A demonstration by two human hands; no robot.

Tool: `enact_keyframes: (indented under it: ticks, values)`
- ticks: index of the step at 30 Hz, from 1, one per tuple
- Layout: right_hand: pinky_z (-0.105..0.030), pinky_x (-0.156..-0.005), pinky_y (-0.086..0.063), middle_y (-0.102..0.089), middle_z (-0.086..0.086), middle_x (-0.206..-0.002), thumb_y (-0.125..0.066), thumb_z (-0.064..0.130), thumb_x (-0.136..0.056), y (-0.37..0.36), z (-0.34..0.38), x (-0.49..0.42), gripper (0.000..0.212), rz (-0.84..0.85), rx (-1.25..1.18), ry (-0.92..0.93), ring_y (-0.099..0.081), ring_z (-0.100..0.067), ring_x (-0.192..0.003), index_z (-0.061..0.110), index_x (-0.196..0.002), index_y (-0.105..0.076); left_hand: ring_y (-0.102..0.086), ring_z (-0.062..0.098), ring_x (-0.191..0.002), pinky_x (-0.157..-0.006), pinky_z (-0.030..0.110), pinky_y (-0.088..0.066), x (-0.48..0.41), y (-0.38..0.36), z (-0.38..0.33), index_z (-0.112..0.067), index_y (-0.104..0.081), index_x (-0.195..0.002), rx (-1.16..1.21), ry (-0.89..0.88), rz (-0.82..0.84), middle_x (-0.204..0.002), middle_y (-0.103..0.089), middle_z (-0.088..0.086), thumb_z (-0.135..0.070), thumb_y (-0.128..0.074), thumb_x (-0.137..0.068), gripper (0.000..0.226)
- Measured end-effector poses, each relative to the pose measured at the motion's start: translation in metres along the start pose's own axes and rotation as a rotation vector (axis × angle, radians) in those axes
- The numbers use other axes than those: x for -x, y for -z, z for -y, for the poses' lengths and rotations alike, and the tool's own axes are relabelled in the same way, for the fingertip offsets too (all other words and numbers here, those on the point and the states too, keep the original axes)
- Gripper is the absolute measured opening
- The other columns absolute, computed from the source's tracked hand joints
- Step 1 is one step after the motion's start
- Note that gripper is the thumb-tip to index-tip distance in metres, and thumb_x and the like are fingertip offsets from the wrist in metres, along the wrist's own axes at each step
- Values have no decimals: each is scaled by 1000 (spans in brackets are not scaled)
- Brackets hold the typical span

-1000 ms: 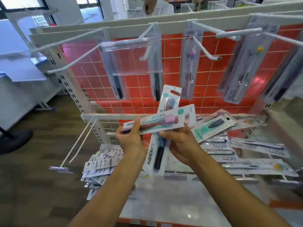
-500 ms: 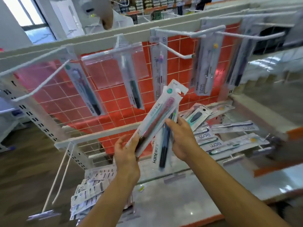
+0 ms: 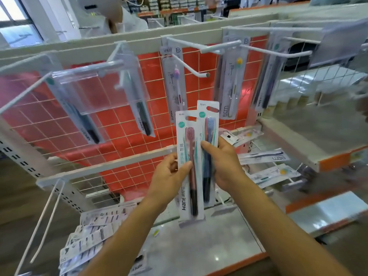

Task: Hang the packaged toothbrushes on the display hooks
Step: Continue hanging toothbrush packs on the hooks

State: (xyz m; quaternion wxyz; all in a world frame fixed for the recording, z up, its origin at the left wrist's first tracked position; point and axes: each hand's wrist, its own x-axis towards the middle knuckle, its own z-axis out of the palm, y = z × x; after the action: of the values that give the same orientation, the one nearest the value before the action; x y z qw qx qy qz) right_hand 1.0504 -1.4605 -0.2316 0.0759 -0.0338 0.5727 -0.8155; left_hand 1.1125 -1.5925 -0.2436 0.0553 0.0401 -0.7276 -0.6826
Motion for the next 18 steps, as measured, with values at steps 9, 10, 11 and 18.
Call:
enact_keyframes:
  ticks: [9,10,11,18]
  values:
    - [-36,-80,-58,-75,-5,-92,-47,12,-100,-29,-4,-1,18,184,-36,-109,-71,-22,-89,14,-103,-64,-69,28,-102,-96,47,-52,-3,25,0,-10,-66,-105,165,52,-175,-105,-74,10,-10,-54,-97,14]
    - [-38,-83,-57,-74,-7,-93,-47,11,-99,-34,-6,-1,18,183,-38,-108,-70,-23,-90,13,-103,-65,-69,27,-102,-96,47,-52,-1,31,1,-9,-65,-108,156,48,-178,-106,-74,10,-11,-54,-97,15]
    - [-39,-85,-57,-74,-8,-93,-46,8,-99,-39,-8,0,19,188,-39,-101,-70,-24,-90,12,-101,-65,-69,27,-102,-96,46,-53,0,36,1,-9,-64,-110,152,43,-180,-107,-73,10,-10,-53,-98,16]
    - [-32,-75,-57,-74,-5,-91,-38,-8,-91,-73,-23,5,35,287,-48,-137,-70,-20,-87,12,-99,-66,-70,25,-98,-95,46,-52,14,75,3,-9,-63,-105,187,41,-253,-102,-74,10,-4,-52,-97,15]
